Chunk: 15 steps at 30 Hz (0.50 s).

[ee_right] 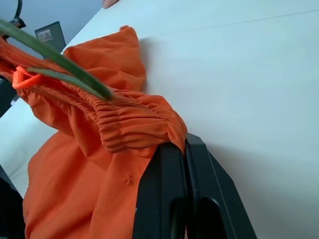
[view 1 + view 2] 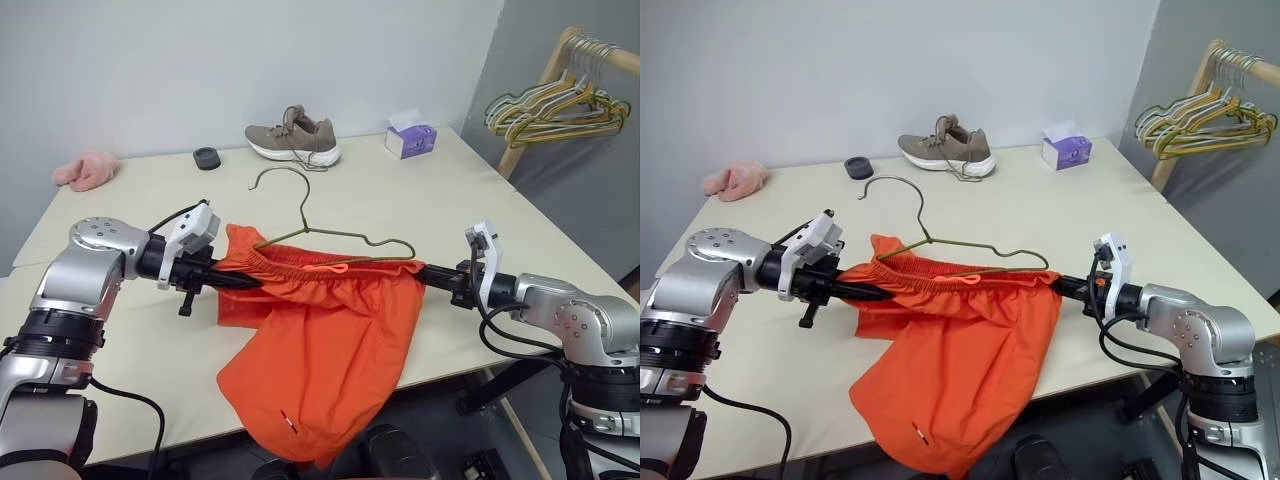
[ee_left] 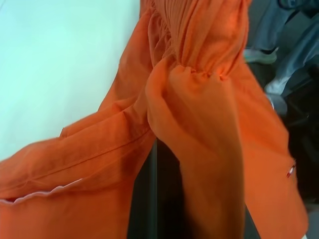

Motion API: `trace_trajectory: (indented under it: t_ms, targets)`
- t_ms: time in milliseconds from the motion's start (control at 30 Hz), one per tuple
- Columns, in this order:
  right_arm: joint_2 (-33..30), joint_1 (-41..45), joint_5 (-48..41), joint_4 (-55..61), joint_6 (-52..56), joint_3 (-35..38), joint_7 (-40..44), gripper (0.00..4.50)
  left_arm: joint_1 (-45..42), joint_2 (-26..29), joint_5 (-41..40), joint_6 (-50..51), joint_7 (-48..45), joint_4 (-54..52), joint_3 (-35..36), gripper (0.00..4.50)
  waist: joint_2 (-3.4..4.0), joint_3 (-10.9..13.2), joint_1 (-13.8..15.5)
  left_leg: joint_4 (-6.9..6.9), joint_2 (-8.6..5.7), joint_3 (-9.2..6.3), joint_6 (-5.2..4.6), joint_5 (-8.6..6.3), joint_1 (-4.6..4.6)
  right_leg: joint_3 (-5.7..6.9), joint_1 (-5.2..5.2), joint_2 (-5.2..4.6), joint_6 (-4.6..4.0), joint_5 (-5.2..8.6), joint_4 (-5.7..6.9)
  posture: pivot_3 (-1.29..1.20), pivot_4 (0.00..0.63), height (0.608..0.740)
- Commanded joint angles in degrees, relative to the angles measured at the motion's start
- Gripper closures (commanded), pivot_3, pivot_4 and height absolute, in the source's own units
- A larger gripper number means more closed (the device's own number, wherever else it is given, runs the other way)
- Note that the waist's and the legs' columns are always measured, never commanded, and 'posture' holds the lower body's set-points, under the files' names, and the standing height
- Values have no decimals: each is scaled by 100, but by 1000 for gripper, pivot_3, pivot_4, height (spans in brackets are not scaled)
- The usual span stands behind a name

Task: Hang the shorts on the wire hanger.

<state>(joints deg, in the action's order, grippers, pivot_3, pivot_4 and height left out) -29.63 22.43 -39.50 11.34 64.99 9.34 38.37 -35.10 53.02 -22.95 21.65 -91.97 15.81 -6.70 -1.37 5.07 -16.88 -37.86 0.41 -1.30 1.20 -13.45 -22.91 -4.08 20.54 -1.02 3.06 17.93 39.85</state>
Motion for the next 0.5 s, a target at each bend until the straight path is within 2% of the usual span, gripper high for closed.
trace_trajectory:
  t_ms: [33,267,500]
  targets:
    - [-51,13,32,-29,-38,64,-173,4456,-33,146,-313,192,-53,-273,223,4500,0,0,10,0,0,0,0,0,0,0,0,0,0,0,0,-263,24,740]
    - [-92,48,49,-169,-82,5,-243,4456,120,237,-456,387,-53,-622,212,4500,0,0,69,1,0,1,0,0,-1,-1,2,1,0,0,0,-258,22,740]
    - [-220,-4,-21,-69,-38,-3,-149,4456,171,329,-91,120,-43,-196,173,4500,0,0,126,1,2,3,0,0,-1,-1,4,10,0,0,-1,-258,22,740]
